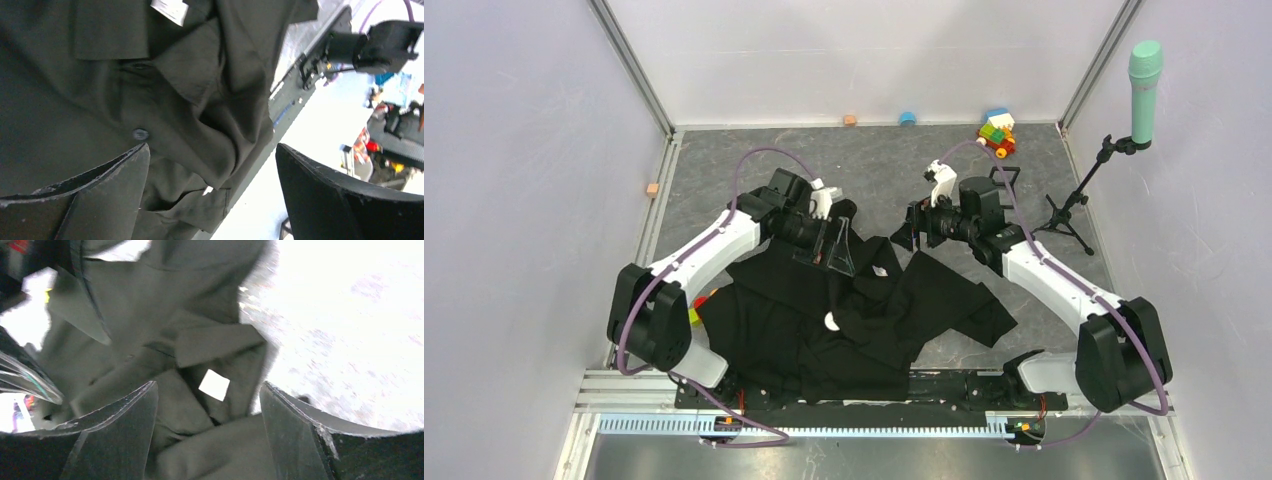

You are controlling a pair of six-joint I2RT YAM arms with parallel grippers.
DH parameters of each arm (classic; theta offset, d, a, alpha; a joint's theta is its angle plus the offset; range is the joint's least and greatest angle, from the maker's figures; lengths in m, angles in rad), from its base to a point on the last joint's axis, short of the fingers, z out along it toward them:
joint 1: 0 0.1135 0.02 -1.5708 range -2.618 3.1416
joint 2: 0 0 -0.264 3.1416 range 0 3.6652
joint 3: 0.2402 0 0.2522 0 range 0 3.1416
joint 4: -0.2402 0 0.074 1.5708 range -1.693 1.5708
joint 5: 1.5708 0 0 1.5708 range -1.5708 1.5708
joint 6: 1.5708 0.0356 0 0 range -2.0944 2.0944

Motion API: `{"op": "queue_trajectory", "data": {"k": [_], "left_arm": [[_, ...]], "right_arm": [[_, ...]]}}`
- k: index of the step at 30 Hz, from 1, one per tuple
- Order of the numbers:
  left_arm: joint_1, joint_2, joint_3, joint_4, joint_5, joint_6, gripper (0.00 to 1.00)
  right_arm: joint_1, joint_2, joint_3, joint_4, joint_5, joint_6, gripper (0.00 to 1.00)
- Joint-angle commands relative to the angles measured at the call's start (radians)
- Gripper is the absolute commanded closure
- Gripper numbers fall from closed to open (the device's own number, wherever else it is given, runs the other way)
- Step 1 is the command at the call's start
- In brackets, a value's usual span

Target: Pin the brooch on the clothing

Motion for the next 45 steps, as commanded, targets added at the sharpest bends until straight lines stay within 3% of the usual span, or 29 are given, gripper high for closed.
{"op": "queue_trajectory", "data": {"k": [1, 7, 13, 18, 24, 28, 34, 38, 45], "left_arm": [[0.067, -0.045, 0.049, 0.041, -0.149, -0.089, 0.0], [0.155, -0.006, 0.061, 0.057, -0.355, -0.176, 0.0], [0.264, 0.044, 0.042, 0.134, -0.451, -0.253, 0.0], [0.333, 0.097, 0.009, 0.239, -0.414, -0.321, 0.0], [0.337, 0.145, -0.03, 0.345, -0.34, -0.33, 0.0], [0.337, 0.179, -0.067, 0.375, -0.351, -0.334, 0.01], [0.354, 0.193, -0.151, 0.433, -0.402, -0.355, 0.0], [0.361, 0.201, -0.176, 0.435, -0.444, -0.346, 0.0], [0.386, 0.208, -0.172, 0.433, -0.489, -0.353, 0.0]], "right_arm": [[0.001, -0.01, -0.01, -0.141, 0.235, -0.086, 0.2], [0.055, 0.005, -0.07, -0.122, 0.345, -0.097, 0.2], [0.14, 0.08, -0.088, -0.038, 0.369, -0.086, 0.2], [0.178, 0.215, -0.02, 0.002, 0.376, -0.077, 0.26], [0.183, 0.327, 0.039, 0.001, 0.441, -0.07, 0.32], [0.183, 0.381, 0.062, -0.003, 0.436, -0.087, 0.48], [0.18, 0.45, 0.134, -0.037, 0.495, -0.09, 0.99], [0.147, 0.482, 0.228, -0.072, 0.6, -0.109, 1.0], [0.053, 0.587, 0.399, -0.06, 0.581, -0.106, 1.0]]}}
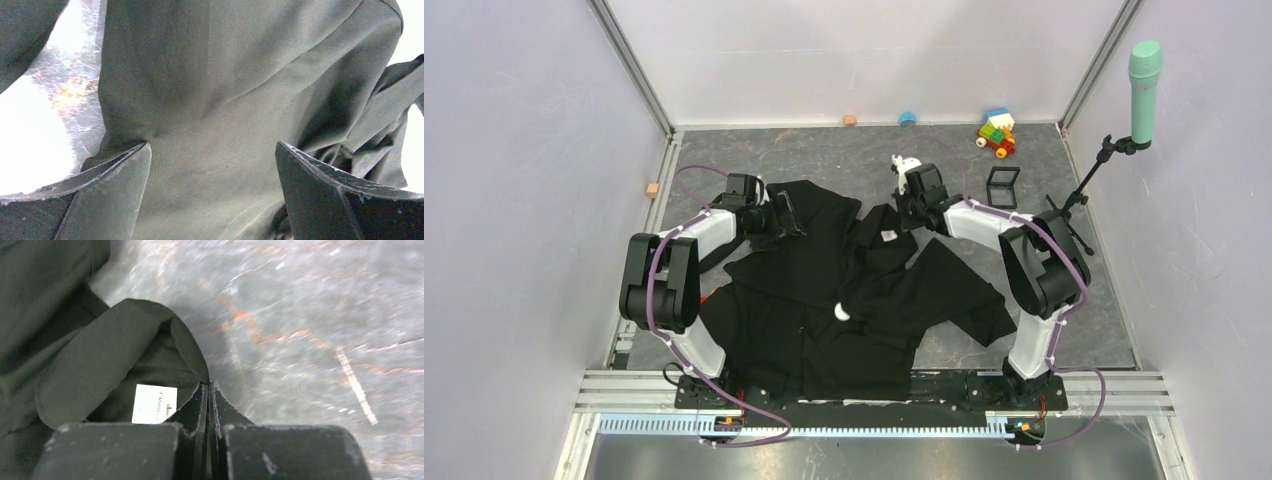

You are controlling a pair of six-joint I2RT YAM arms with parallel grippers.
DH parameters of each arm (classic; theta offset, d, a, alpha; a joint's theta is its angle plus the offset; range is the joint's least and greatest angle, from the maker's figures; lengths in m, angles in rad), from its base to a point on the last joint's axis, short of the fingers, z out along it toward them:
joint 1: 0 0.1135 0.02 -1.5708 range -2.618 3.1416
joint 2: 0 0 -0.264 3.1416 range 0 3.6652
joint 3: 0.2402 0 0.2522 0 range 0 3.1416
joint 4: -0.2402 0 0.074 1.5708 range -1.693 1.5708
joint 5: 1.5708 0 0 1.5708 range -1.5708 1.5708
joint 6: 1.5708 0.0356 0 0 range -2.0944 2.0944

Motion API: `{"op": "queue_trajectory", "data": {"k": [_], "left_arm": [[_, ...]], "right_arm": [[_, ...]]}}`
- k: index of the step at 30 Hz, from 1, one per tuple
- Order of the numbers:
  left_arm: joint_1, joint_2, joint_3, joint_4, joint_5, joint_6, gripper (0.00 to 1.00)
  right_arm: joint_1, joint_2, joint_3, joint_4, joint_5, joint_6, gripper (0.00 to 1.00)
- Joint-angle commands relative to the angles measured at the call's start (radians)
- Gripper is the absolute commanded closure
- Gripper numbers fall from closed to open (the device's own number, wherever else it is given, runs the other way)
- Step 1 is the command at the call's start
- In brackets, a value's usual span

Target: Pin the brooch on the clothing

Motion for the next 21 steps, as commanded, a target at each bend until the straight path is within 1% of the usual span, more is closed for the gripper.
{"op": "queue_trajectory", "data": {"k": [1, 4, 10, 18, 21], "left_arm": [[0.021, 0.024, -0.014, 0.001, -0.08, -0.018, 0.0], [0.026, 0.028, -0.003, -0.002, -0.09, -0.014, 0.0], [0.054, 0.048, -0.007, -0.002, -0.105, -0.006, 0.0], [0.112, 0.015, -0.045, -0.027, -0.162, 0.01, 0.0], [0.125, 0.003, -0.052, -0.037, -0.178, 0.021, 0.0]], "right_arm": [[-0.046, 0.059, 0.124, 0.019, 0.029, -0.019, 1.0], [-0.053, 0.092, 0.167, 0.026, 0.049, -0.041, 1.0], [-0.067, 0.211, 0.294, 0.074, 0.174, -0.095, 1.0], [-0.087, 0.357, 0.473, 0.096, 0.398, -0.078, 1.0], [-0.102, 0.397, 0.536, 0.097, 0.422, -0.089, 1.0]]}}
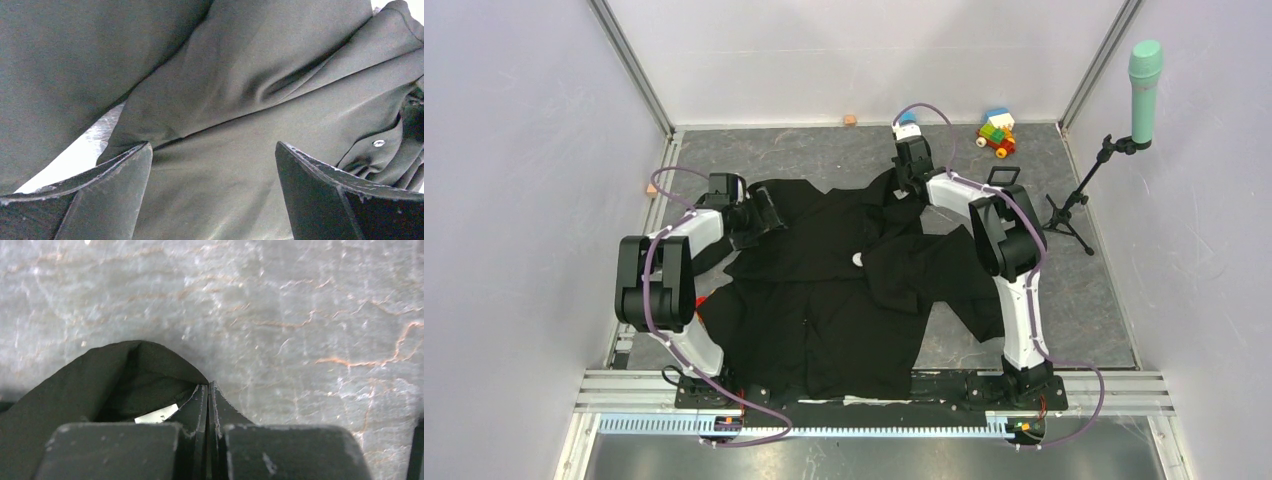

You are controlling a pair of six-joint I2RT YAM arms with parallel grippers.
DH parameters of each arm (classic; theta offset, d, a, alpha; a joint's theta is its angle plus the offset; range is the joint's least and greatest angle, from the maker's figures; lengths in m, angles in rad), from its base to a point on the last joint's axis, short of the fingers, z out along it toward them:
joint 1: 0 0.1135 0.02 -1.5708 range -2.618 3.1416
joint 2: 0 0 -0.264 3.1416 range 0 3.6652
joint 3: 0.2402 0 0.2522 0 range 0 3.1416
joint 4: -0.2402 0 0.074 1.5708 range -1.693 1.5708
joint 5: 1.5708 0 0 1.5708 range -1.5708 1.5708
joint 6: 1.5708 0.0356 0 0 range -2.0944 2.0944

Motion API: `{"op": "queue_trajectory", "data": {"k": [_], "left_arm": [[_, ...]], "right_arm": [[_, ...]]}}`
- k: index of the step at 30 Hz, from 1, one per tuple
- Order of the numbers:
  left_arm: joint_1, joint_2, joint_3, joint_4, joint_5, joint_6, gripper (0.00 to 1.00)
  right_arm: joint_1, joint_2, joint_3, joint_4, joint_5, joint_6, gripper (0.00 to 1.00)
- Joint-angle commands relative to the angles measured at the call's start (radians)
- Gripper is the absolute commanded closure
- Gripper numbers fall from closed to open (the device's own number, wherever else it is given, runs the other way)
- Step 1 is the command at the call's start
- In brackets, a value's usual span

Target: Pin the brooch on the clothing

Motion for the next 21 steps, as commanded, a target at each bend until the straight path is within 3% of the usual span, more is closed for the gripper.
{"op": "queue_trajectory", "data": {"k": [1, 7, 8, 9, 12, 13, 17, 21], "left_arm": [[0.027, -0.001, -0.048, -0.067, -0.107, 0.024, 0.0], [0.056, -0.041, 0.012, -0.065, -0.033, 0.098, 0.0], [0.056, -0.049, 0.029, -0.076, -0.016, 0.11, 0.0], [0.055, -0.061, 0.051, -0.088, -0.006, 0.118, 0.0], [0.048, -0.11, 0.085, -0.103, 0.036, 0.144, 0.0], [0.042, -0.135, 0.088, -0.102, 0.049, 0.146, 0.0], [-0.022, -0.222, 0.077, -0.104, 0.097, 0.169, 0.0], [-0.134, -0.263, 0.028, -0.104, 0.178, 0.185, 0.0]], "right_arm": [[-0.032, 0.05, 0.127, 0.051, 0.124, -0.018, 1.0], [-0.064, 0.125, 0.284, 0.015, -0.007, -0.075, 1.0], [-0.067, 0.134, 0.32, 0.007, -0.031, -0.104, 0.96], [-0.068, 0.138, 0.344, -0.002, -0.056, -0.112, 0.89], [-0.07, 0.109, 0.35, -0.012, -0.124, -0.113, 0.33], [-0.071, 0.083, 0.336, -0.02, -0.139, -0.109, 0.25], [-0.071, -0.064, 0.184, -0.043, -0.175, -0.104, 0.1], [-0.073, -0.272, -0.084, -0.063, -0.151, -0.112, 0.03]]}}
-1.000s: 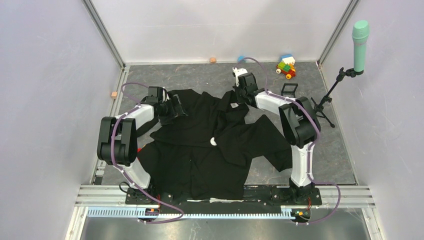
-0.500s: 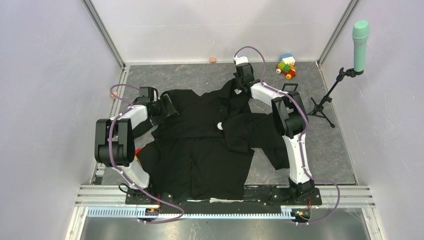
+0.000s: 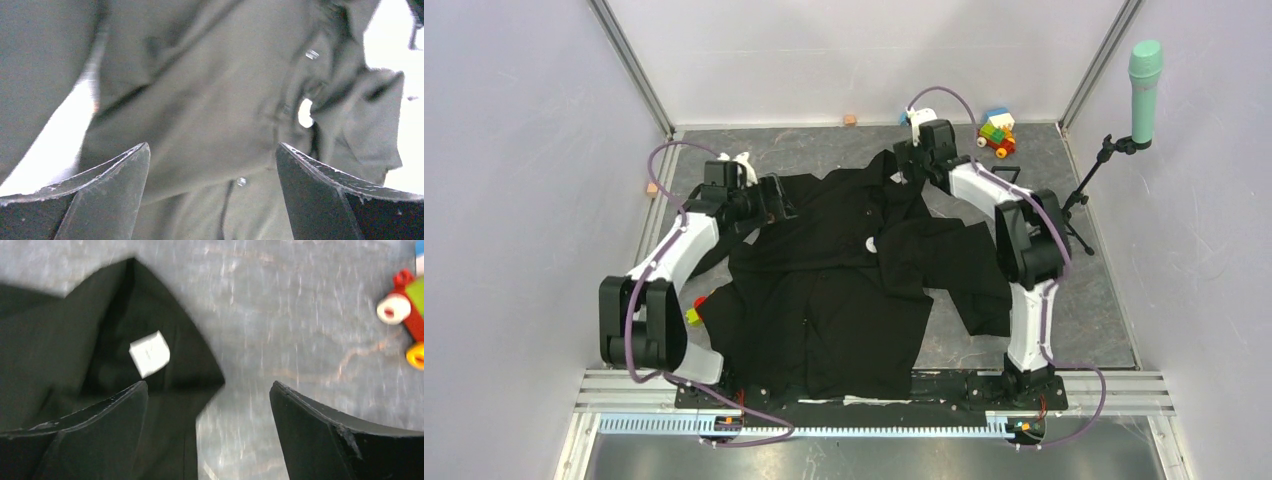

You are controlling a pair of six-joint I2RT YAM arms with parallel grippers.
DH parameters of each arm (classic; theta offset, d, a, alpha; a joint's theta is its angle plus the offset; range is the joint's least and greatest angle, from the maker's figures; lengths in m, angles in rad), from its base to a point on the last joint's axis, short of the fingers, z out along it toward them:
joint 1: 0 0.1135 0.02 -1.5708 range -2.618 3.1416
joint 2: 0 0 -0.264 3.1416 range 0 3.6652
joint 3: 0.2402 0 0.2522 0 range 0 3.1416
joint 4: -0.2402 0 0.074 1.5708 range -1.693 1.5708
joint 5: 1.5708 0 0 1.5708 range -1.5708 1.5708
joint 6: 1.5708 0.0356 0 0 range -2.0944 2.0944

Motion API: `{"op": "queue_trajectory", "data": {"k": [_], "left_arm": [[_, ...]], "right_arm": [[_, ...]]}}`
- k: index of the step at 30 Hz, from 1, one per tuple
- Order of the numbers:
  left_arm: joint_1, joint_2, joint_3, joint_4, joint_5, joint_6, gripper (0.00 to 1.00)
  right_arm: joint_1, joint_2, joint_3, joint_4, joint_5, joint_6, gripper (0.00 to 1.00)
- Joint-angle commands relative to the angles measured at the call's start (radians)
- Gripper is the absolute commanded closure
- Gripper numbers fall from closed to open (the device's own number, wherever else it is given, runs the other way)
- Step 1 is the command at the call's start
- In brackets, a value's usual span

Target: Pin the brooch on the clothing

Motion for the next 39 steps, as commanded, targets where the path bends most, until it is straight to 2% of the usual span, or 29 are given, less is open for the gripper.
{"op": "queue_trajectory", "data": {"k": [1, 7, 11, 17, 21, 24, 27, 28, 35, 37, 39], "left_arm": [[-0.131, -0.051, -0.027, -0.001, 0.124, 0.071, 0.0], [-0.388, -0.051, -0.082, -0.017, 0.096, 0.123, 0.0], [-0.482, -0.077, -0.104, -0.06, 0.038, 0.145, 0.0], [-0.537, -0.074, -0.12, -0.201, -0.107, 0.167, 0.01], [-0.538, -0.127, -0.166, -0.207, -0.177, 0.109, 0.02], [-0.539, -0.131, -0.189, -0.188, -0.154, 0.087, 0.12], [-0.544, -0.115, -0.202, -0.17, -0.133, 0.081, 0.31], [-0.544, -0.103, -0.202, -0.171, -0.134, 0.084, 0.33], [-0.544, -0.029, -0.187, -0.171, -0.183, 0.077, 0.26], [-0.544, -0.01, -0.188, -0.16, -0.196, 0.07, 0.32], [-0.544, 0.021, -0.184, -0.152, -0.206, 0.061, 0.44]], "right_arm": [[0.003, -0.274, -0.242, -0.021, 0.001, -0.016, 0.03], [-0.058, -0.567, -0.649, -0.047, 0.053, 0.056, 0.02], [-0.097, -0.69, -0.813, -0.068, 0.056, 0.083, 0.02], [-0.2, -0.799, -0.978, -0.085, 0.055, 0.158, 0.02], [-0.259, -0.829, -1.022, -0.085, 0.02, 0.158, 0.02], [-0.29, -0.84, -1.045, -0.06, -0.024, 0.162, 0.05], [-0.311, -0.834, -1.065, -0.029, -0.068, 0.165, 0.15], [-0.315, -0.828, -1.068, -0.024, -0.075, 0.166, 0.18], [-0.331, -0.801, -1.111, -0.006, -0.083, 0.156, 0.4], [-0.331, -0.801, -1.13, 0.004, -0.079, 0.157, 0.47], [-0.331, -0.802, -1.138, 0.005, -0.073, 0.161, 0.58]]}}
